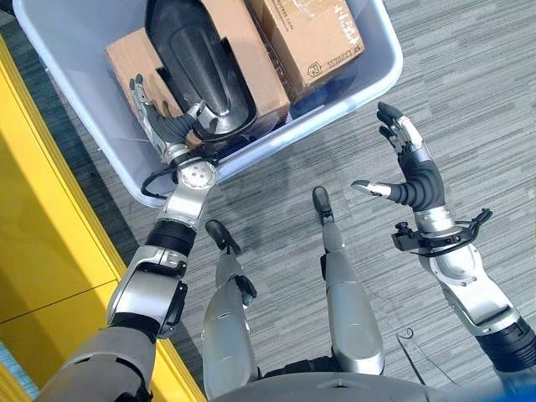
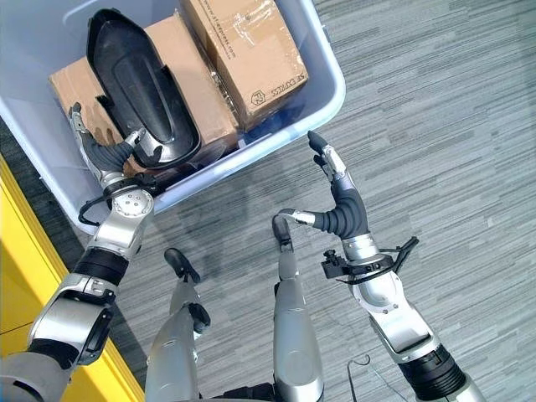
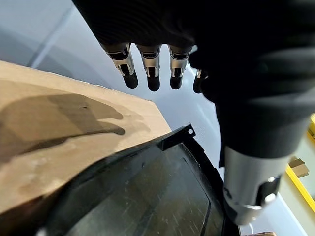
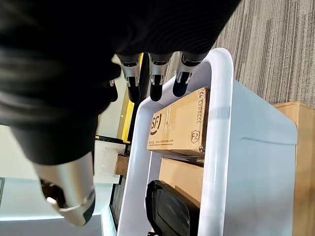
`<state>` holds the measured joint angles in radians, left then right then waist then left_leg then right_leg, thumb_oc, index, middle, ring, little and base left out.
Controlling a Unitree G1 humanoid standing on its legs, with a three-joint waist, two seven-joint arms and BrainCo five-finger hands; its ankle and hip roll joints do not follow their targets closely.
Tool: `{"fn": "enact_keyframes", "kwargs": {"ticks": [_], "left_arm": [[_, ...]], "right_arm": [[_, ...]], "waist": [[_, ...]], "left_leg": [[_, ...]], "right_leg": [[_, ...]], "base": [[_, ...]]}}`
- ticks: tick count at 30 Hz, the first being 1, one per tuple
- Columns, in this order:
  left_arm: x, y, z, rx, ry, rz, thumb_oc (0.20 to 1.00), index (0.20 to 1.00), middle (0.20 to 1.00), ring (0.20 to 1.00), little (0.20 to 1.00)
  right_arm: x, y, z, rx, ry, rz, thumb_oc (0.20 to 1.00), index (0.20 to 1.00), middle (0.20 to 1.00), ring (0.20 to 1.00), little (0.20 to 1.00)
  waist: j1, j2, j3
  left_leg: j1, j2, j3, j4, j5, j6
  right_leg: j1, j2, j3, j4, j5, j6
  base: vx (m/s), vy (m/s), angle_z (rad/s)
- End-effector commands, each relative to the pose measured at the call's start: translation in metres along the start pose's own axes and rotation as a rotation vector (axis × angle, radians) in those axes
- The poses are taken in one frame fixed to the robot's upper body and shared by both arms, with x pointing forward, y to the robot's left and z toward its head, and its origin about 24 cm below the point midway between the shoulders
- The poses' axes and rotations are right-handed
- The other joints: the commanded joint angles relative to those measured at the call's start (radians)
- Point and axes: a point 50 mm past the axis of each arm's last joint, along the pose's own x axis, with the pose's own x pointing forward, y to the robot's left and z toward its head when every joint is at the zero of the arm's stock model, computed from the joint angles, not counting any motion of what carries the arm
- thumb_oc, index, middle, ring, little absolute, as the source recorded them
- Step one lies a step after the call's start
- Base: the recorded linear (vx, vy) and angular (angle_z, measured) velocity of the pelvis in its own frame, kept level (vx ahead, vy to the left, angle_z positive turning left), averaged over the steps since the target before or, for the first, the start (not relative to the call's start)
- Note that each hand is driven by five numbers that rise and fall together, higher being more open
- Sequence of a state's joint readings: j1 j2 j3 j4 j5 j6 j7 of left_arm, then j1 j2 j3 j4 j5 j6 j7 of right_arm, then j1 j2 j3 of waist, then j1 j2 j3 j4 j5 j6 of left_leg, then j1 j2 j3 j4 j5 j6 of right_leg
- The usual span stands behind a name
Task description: Move parts from the plastic box to the shelf.
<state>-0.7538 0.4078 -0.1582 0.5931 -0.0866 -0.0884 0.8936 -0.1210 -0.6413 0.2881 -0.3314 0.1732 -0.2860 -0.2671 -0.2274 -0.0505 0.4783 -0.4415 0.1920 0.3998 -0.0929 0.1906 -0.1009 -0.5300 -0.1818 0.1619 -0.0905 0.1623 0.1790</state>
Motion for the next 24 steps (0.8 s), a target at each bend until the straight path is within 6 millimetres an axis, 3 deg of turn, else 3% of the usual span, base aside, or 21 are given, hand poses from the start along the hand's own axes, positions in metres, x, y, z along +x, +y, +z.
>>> {"fn": "enact_keyframes", "kwargs": {"ticks": [1,6,9,12,13,14,16,24], "left_arm": [[0.025,0.012,0.023,0.025,-0.109,0.067,1.000,1.000,1.000,1.000,1.000],[0.030,0.010,0.020,0.075,-0.094,0.063,1.000,1.000,1.000,1.000,1.000],[0.035,0.007,0.007,0.115,-0.005,0.055,1.000,1.000,1.000,1.000,1.000],[0.038,0.007,-0.003,0.110,0.079,0.058,1.000,1.000,1.000,1.000,1.000],[0.040,0.007,-0.004,0.096,0.106,0.061,1.000,1.000,1.000,1.000,1.000],[0.040,0.007,-0.004,0.093,0.106,0.062,1.000,1.000,1.000,1.000,1.000],[0.044,0.006,-0.012,0.040,0.219,0.056,1.000,1.000,1.000,1.000,1.000],[0.047,0.007,-0.017,0.019,0.297,0.051,1.000,1.000,1.000,1.000,1.000]], "right_arm": [[0.008,-0.011,0.021,0.004,-0.121,-0.019,1.000,1.000,1.000,1.000,1.000],[0.007,-0.010,0.020,0.012,-0.117,-0.006,1.000,1.000,1.000,1.000,1.000],[0.007,-0.008,0.020,0.027,-0.114,0.014,1.000,1.000,1.000,1.000,1.000],[0.005,-0.007,0.021,0.037,-0.110,0.029,1.000,1.000,1.000,1.000,1.000],[0.004,-0.006,0.021,0.041,-0.106,0.033,1.000,1.000,1.000,1.000,1.000],[0.004,-0.006,0.021,0.040,-0.108,0.033,1.000,1.000,1.000,1.000,1.000],[0.000,-0.005,0.019,0.057,-0.089,0.048,1.000,1.000,1.000,1.000,1.000],[-0.004,-0.005,0.017,0.068,-0.068,0.050,1.000,1.000,1.000,1.000,1.000]], "waist": [[-0.002,0.000,0.012],[-0.005,0.006,0.012],[-0.011,0.008,0.014],[-0.015,0.011,0.015],[-0.014,0.015,0.010],[-0.015,0.013,0.017],[-0.017,0.022,0.017],[-0.019,0.029,0.029]], "left_leg": [[0.032,0.029,-0.107,0.015,-0.021,-0.041],[0.027,0.029,-0.109,0.015,-0.020,-0.039],[0.022,0.027,-0.107,0.015,-0.019,-0.039],[0.018,0.027,-0.107,0.016,-0.019,-0.039],[0.029,0.023,-0.116,0.012,-0.044,-0.047],[0.017,0.027,-0.108,0.016,-0.019,-0.039],[0.021,0.021,-0.120,0.014,-0.042,-0.046],[0.013,0.019,-0.122,0.014,-0.041,-0.047]], "right_leg": [[0.013,-0.001,-0.049,0.095,-0.042,0.002],[0.007,0.001,-0.048,0.099,-0.045,0.001],[-0.001,0.002,-0.047,0.102,-0.046,0.000],[-0.007,0.003,-0.044,0.105,-0.045,0.000],[0.003,-0.001,-0.046,0.102,-0.065,0.004],[-0.008,0.003,-0.045,0.105,-0.045,-0.001],[-0.004,0.001,-0.046,0.107,-0.070,0.001],[-0.012,0.004,-0.043,0.111,-0.071,0.001]], "base": [[0.00,0.000,0.00],[0.00,0.000,0.00],[0.00,0.000,0.00],[0.03,0.002,0.00],[0.00,0.000,0.00],[0.09,-0.005,0.00],[0.05,-0.027,0.01],[0.00,-0.001,0.00]]}}
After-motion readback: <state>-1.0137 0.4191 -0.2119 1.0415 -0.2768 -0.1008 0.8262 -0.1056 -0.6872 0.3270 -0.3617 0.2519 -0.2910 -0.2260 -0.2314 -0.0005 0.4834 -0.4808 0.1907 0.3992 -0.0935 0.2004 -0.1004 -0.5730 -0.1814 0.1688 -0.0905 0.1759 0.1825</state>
